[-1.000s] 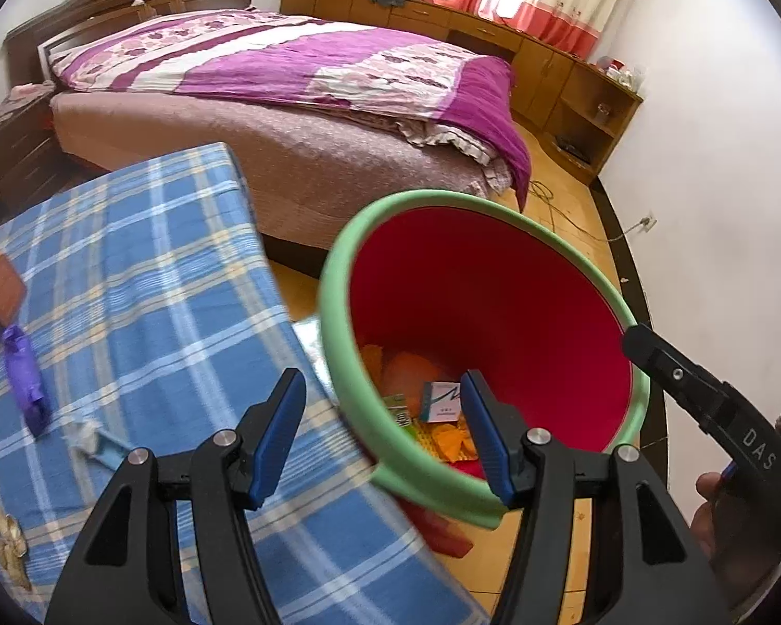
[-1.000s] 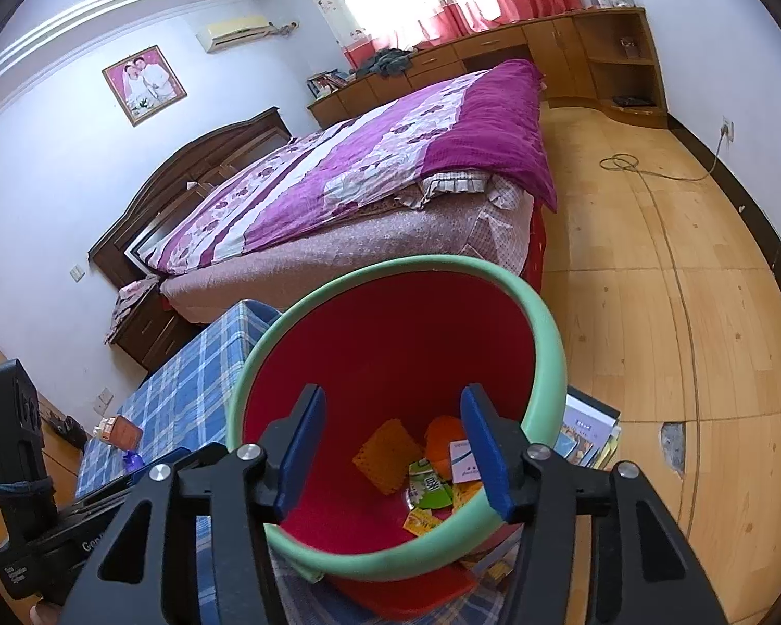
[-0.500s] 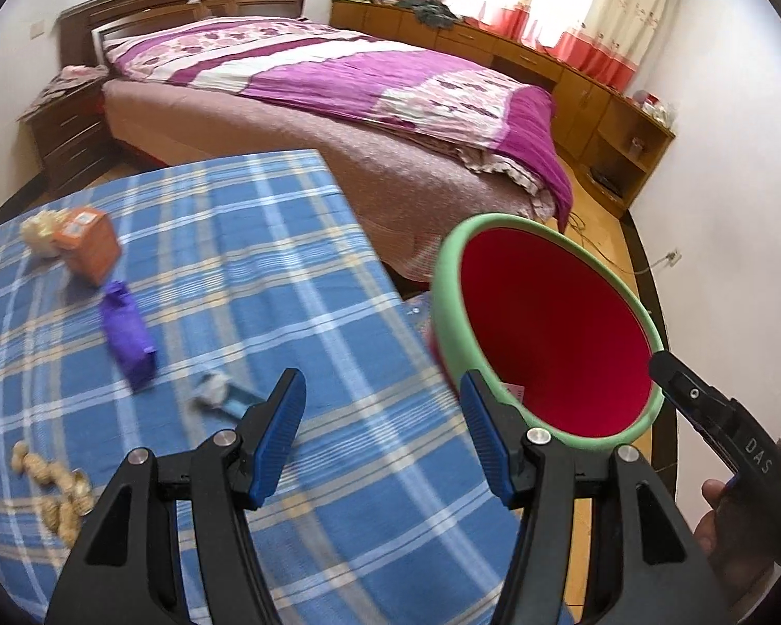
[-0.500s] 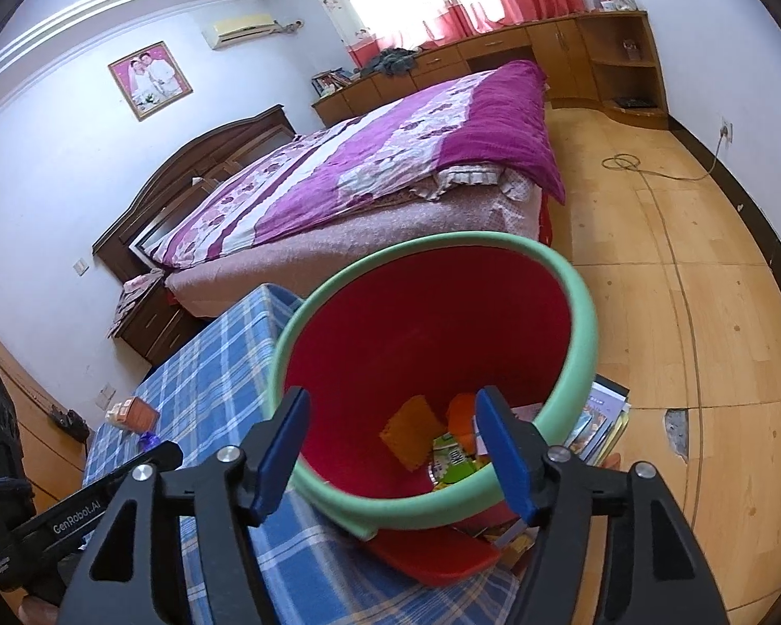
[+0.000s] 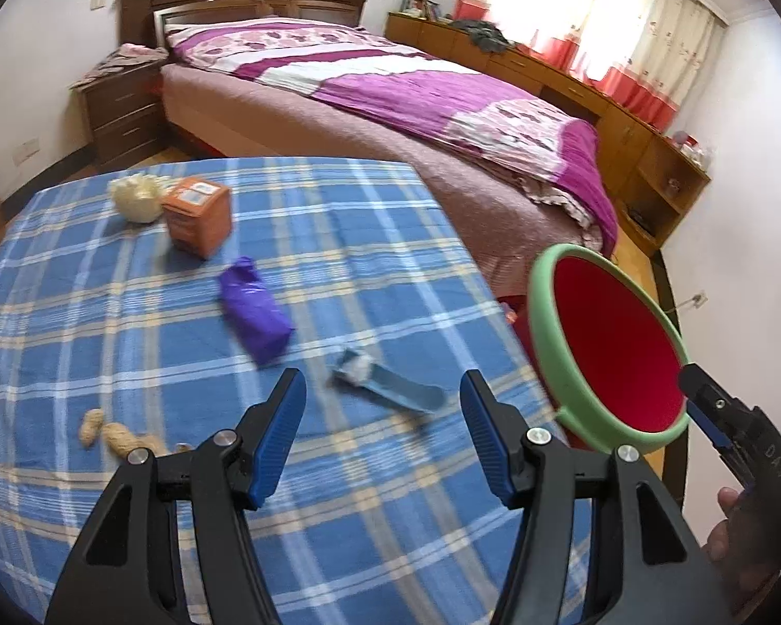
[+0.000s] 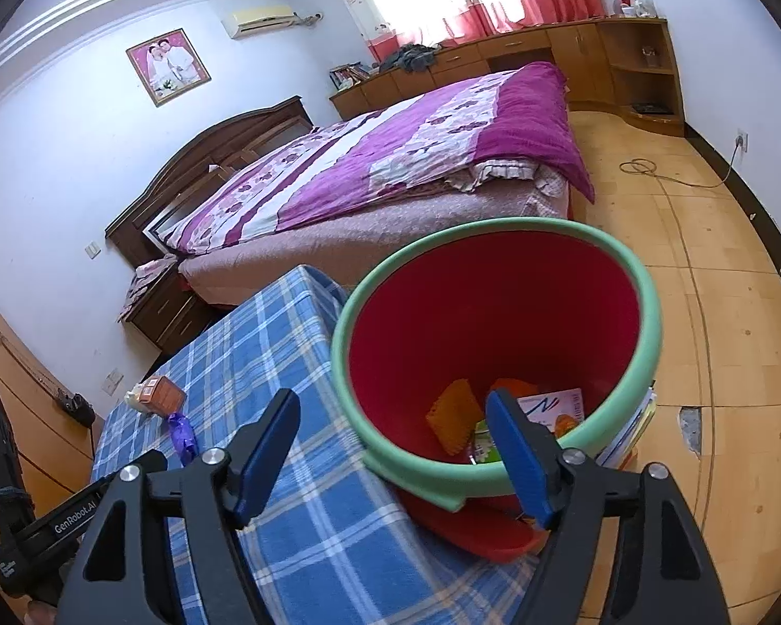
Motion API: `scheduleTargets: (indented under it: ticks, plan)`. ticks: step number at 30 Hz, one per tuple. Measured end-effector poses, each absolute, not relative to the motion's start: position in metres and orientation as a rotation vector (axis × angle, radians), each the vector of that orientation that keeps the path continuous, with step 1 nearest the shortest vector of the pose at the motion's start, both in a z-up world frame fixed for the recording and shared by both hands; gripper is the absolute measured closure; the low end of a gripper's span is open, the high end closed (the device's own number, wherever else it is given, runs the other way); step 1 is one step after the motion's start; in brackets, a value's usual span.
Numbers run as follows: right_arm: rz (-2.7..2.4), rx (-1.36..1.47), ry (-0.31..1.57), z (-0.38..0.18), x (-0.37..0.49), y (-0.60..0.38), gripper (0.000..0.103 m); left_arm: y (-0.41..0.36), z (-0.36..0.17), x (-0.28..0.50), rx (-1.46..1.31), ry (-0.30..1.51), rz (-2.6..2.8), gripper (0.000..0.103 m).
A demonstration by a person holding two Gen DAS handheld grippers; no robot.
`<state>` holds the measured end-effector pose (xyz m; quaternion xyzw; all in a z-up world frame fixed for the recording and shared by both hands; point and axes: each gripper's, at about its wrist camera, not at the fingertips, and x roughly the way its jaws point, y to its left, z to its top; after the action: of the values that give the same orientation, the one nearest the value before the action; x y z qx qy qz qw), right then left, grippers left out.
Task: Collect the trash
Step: 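Move both tools back over the table toward the purple bag and blue handle, then grasp the purple plastic bag with the left tool and lift it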
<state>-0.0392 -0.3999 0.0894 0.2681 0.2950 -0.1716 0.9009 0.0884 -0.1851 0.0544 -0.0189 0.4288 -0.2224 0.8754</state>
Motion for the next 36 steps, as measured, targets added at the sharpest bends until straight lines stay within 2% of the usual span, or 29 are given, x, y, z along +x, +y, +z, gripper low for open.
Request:
scheduleTargets:
  ticks: [17,36]
  plan:
    - [-0.342,0.562,0.626,0.083,-0.011,-0.386,0.026,-0.148,0.036,0.12,-0.087,0.908,-0.366,0.041]
    - [-0.311,0.565,0.673,0.064,0.031,-0.394,0.026,-0.16,-0.01,0.188,-0.073,0.985,-0.286,0.041]
